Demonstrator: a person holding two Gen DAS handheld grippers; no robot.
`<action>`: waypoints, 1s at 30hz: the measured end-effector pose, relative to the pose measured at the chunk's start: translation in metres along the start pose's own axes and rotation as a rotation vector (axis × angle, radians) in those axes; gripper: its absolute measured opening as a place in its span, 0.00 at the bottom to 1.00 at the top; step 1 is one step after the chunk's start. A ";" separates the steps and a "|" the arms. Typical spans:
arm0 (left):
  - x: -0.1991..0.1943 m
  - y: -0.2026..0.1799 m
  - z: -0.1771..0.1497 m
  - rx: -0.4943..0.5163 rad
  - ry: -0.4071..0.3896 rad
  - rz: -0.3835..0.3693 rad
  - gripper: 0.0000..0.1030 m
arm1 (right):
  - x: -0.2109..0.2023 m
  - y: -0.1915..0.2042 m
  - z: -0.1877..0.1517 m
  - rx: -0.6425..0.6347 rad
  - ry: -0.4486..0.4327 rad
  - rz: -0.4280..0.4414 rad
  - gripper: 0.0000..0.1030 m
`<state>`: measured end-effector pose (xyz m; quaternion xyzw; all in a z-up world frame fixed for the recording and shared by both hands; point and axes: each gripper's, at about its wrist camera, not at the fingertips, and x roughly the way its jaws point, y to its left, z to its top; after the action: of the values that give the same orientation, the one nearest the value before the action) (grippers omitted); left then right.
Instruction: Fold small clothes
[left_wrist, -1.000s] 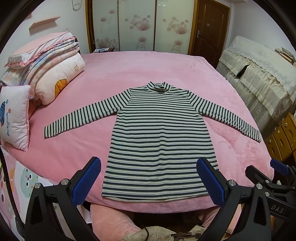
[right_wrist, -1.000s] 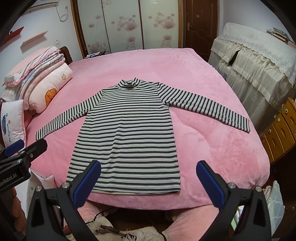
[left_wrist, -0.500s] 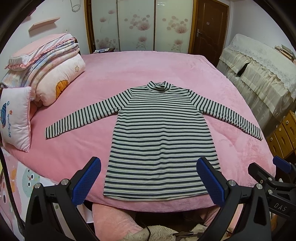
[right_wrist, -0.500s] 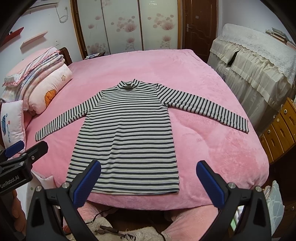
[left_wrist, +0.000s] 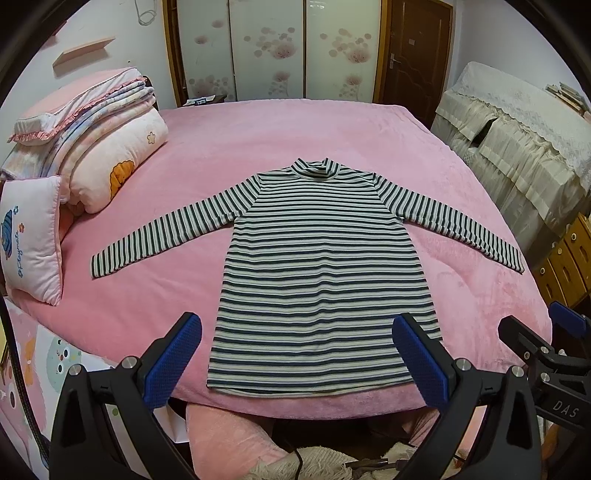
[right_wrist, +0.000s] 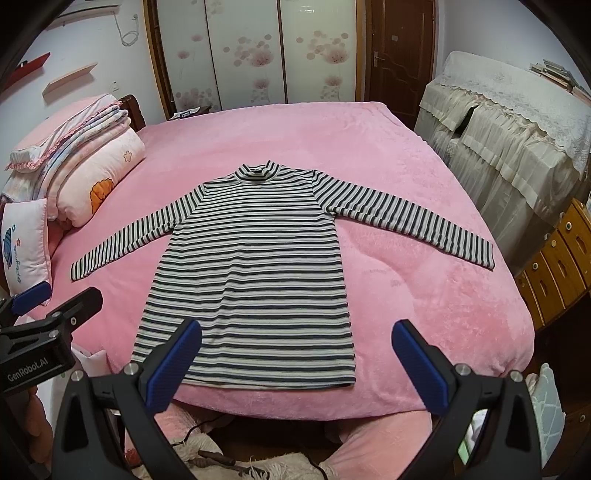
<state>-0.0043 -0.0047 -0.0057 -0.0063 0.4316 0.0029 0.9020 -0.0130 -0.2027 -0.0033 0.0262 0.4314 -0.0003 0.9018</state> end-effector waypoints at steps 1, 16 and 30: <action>0.000 0.000 0.000 0.001 -0.001 -0.001 0.99 | 0.000 0.000 0.000 0.000 -0.001 0.000 1.00; 0.001 -0.001 0.002 -0.001 -0.005 -0.007 0.99 | 0.000 0.001 0.003 -0.024 -0.007 0.007 1.00; 0.006 -0.011 0.001 0.006 0.013 -0.028 0.99 | 0.001 0.000 0.005 -0.024 -0.012 0.016 1.00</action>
<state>0.0001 -0.0152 -0.0097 -0.0096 0.4372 -0.0108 0.8992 -0.0090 -0.2032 -0.0010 0.0187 0.4258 0.0121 0.9045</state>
